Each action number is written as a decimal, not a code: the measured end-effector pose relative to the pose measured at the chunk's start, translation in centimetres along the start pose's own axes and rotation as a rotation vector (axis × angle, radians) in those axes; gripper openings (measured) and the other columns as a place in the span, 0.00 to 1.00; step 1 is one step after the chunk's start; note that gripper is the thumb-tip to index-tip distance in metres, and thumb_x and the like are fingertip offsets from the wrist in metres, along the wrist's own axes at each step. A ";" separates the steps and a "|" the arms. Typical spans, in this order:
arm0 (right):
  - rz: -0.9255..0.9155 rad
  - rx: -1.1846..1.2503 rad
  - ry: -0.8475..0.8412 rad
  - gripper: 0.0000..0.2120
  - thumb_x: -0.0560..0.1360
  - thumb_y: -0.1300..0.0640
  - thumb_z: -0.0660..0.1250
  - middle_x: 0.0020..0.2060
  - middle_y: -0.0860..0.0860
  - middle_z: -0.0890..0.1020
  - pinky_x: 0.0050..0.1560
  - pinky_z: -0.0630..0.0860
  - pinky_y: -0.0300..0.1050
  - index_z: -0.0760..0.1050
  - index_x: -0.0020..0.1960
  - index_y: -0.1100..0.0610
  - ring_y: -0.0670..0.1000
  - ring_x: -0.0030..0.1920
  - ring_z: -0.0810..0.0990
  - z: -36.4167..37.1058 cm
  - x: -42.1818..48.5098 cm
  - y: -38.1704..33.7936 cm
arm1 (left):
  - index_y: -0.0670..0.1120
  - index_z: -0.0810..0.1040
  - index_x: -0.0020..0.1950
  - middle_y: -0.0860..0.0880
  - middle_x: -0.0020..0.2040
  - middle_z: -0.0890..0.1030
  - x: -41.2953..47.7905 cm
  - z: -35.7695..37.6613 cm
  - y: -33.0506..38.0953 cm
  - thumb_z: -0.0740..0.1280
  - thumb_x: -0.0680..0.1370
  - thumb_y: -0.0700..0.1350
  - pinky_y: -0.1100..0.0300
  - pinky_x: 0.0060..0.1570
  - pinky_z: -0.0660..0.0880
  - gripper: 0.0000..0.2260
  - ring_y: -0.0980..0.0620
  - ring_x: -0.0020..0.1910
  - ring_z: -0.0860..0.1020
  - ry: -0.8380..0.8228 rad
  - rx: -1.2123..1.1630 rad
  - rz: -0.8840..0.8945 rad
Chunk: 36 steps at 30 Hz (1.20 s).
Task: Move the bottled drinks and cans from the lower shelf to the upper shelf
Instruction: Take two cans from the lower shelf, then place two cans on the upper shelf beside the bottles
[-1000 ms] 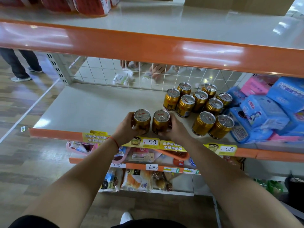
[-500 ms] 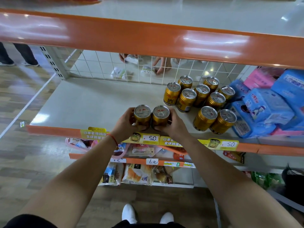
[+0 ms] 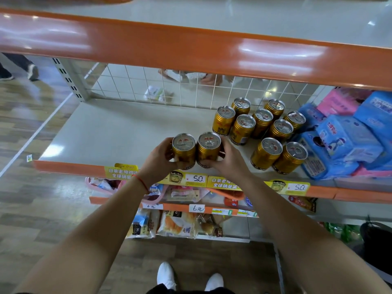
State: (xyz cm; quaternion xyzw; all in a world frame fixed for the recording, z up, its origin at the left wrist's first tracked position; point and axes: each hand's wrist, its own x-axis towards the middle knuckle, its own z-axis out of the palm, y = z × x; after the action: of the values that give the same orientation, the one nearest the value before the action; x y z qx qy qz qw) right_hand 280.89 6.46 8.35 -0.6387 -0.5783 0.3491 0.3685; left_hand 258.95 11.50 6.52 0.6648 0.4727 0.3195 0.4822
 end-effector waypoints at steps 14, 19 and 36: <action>-0.173 -0.101 -0.004 0.35 0.65 0.46 0.79 0.61 0.45 0.79 0.61 0.71 0.42 0.70 0.69 0.50 0.44 0.60 0.77 -4.4 -3.7 -9.2 | 0.46 0.76 0.66 0.50 0.56 0.84 -5.2 -4.3 9.2 0.75 0.70 0.34 0.66 0.51 0.77 0.26 0.57 0.54 0.82 -0.018 -0.103 0.169; -0.194 -0.009 -0.045 0.29 0.67 0.50 0.78 0.53 0.40 0.79 0.55 0.71 0.33 0.73 0.65 0.50 0.39 0.52 0.77 -5.5 -4.6 -11.8 | 0.46 0.76 0.67 0.48 0.58 0.84 -7.5 -4.6 11.7 0.75 0.73 0.39 0.58 0.55 0.78 0.23 0.50 0.57 0.82 0.019 -0.141 0.177; -0.474 -0.008 -0.032 0.15 0.68 0.44 0.75 0.43 0.41 0.85 0.50 0.81 0.46 0.76 0.53 0.42 0.44 0.46 0.84 -14.0 -14.1 -21.9 | 0.40 0.79 0.61 0.43 0.56 0.84 -16.7 -4.1 25.4 0.72 0.74 0.46 0.56 0.55 0.79 0.18 0.46 0.57 0.82 0.122 -0.196 0.471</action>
State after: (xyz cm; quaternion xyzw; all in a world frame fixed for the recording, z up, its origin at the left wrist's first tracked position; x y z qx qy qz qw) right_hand 281.35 -7.25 34.59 -0.4808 -0.7193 0.2606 0.4283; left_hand 257.62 -4.98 32.36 0.6862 0.3001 0.5066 0.4271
